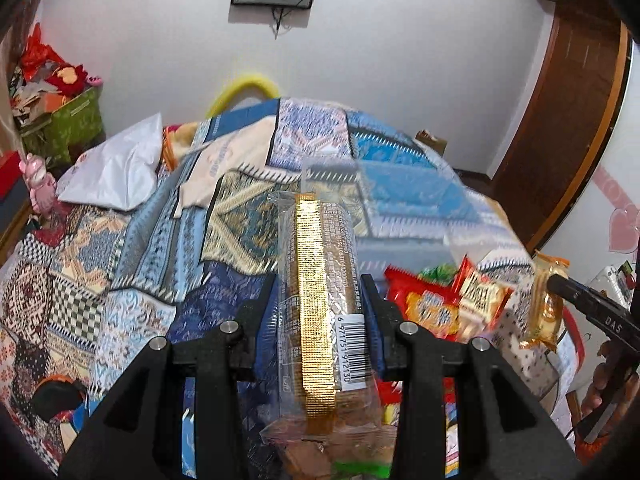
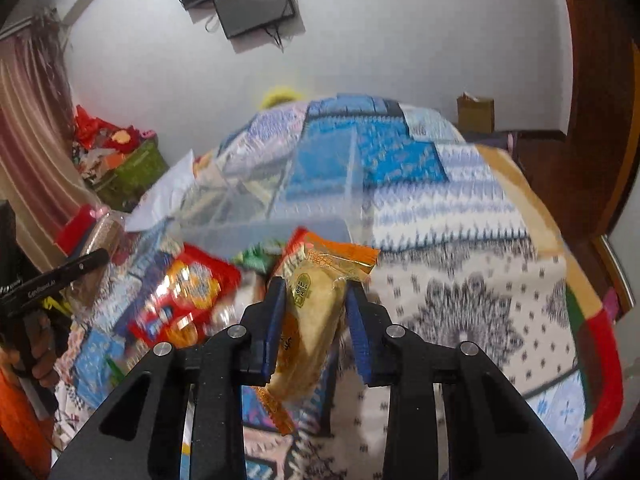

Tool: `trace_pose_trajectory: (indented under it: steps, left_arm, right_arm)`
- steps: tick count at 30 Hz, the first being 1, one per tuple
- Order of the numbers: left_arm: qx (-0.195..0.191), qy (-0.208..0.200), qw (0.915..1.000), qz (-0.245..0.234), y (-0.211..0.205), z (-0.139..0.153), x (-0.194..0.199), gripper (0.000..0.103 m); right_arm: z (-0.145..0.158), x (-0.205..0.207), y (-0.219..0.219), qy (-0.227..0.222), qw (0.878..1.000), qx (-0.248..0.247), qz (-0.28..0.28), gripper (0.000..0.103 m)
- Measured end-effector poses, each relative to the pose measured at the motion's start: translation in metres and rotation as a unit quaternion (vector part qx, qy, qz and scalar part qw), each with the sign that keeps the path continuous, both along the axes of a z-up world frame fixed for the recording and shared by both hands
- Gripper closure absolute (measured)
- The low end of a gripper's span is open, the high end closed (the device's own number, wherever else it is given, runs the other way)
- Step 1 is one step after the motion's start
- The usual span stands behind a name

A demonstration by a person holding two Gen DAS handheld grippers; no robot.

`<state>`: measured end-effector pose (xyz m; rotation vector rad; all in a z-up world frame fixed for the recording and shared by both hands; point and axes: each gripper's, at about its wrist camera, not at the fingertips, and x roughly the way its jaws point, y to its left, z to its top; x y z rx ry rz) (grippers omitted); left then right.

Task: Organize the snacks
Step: 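Carry the bread loaf into the clear box with the left gripper while the right drops the cake packet in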

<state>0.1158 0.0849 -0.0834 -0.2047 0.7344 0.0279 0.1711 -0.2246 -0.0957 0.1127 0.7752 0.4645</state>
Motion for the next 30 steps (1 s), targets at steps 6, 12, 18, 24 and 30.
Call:
trace_pose_trajectory:
  steps: [6, 12, 18, 24, 30]
  left_arm:
    - [0.001, -0.021, 0.9998, -0.007, -0.007, 0.019, 0.015, 0.065]
    - [-0.008, -0.028, 0.9995, -0.014, -0.008, 0.03, 0.038, 0.065]
    - [-0.012, -0.026, 0.9995, -0.013, -0.009, 0.033, 0.071, 0.065]
    - [0.0, -0.016, 0.9998, -0.011, -0.014, 0.025, 0.105, 0.065]
    - [0.024, 0.002, 0.9997, -0.002, -0.016, 0.005, 0.141, 0.065]
  right_arm:
    - [0.023, 0.022, 0.009, -0.034, 0.999, 0.018, 0.002, 0.075]
    - [0.037, 0.044, 0.021, -0.059, 0.998, 0.026, 0.003, 0.076]
    - [0.039, 0.065, 0.031, -0.063, 0.998, 0.031, 0.006, 0.076]
    - [0.035, 0.09, 0.04, -0.062, 0.998, 0.024, 0.008, 0.076]
    - [0.021, 0.115, 0.055, -0.044, 0.999, 0.008, 0.014, 0.076]
